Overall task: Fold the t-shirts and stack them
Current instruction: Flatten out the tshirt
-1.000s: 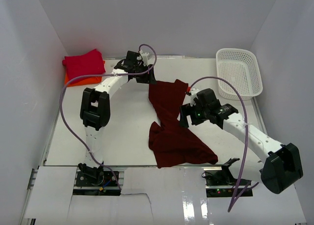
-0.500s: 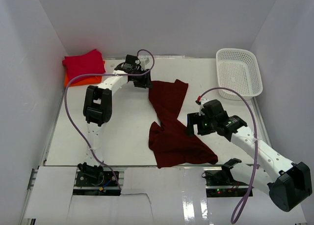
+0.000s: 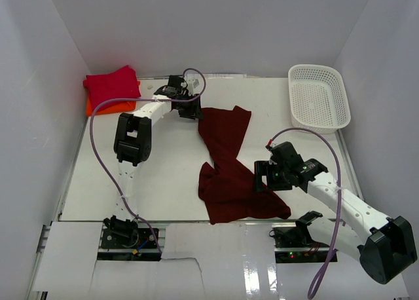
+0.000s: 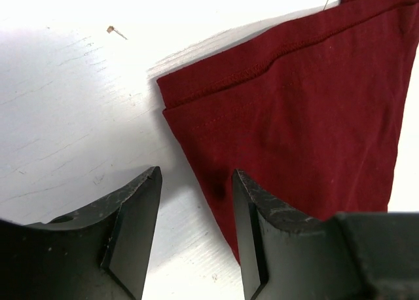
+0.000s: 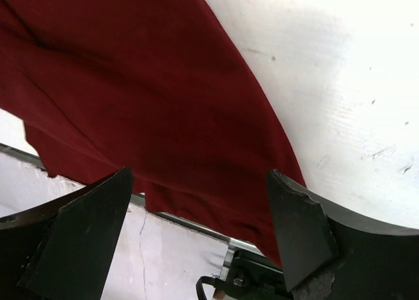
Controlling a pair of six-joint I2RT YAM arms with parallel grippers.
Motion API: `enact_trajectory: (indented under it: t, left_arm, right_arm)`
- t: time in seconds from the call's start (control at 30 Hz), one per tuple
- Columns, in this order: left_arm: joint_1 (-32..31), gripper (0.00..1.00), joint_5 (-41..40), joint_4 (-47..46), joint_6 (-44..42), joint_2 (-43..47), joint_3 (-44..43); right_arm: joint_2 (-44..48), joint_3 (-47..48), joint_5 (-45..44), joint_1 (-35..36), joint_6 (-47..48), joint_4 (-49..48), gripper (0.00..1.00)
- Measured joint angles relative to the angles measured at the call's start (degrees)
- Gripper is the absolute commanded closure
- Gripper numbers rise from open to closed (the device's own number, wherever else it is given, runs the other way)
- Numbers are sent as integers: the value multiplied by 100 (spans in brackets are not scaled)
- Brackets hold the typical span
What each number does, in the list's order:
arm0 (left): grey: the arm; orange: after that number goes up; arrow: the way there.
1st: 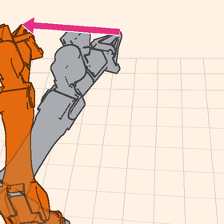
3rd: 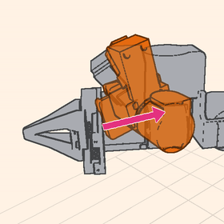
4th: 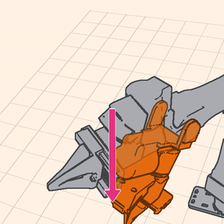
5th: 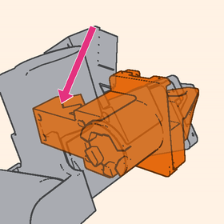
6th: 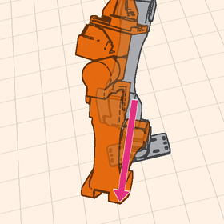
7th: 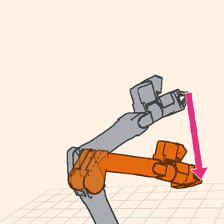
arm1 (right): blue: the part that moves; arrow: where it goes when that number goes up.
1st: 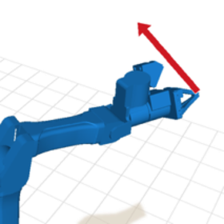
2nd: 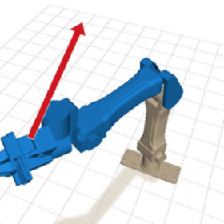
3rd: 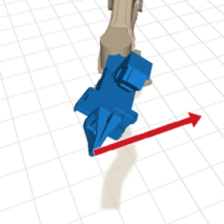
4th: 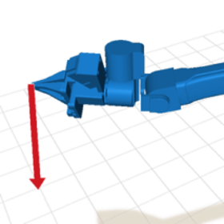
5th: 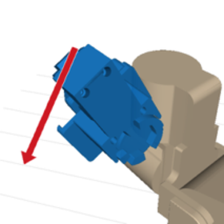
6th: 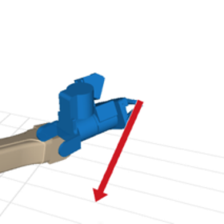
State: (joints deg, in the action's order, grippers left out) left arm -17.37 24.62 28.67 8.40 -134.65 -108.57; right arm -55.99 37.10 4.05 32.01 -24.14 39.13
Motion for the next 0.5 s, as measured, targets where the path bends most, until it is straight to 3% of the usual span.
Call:
enact_trajectory:
  t: [0.43, 0.47, 0.5]
  left_arm:
    - [2, 49, 315, -229, 225, -197, -133]
    - [2, 49, 361, -234, 260, -201, -131]
    - [2, 50, 415, -243, 289, -210, -131]
  right_arm:
    - [-26, -546, 254, 0, -400, 111, 20]
    - [-24, -588, 278, 0, -415, 103, 24]
    - [-24, -621, 297, 0, -420, 103, 40]
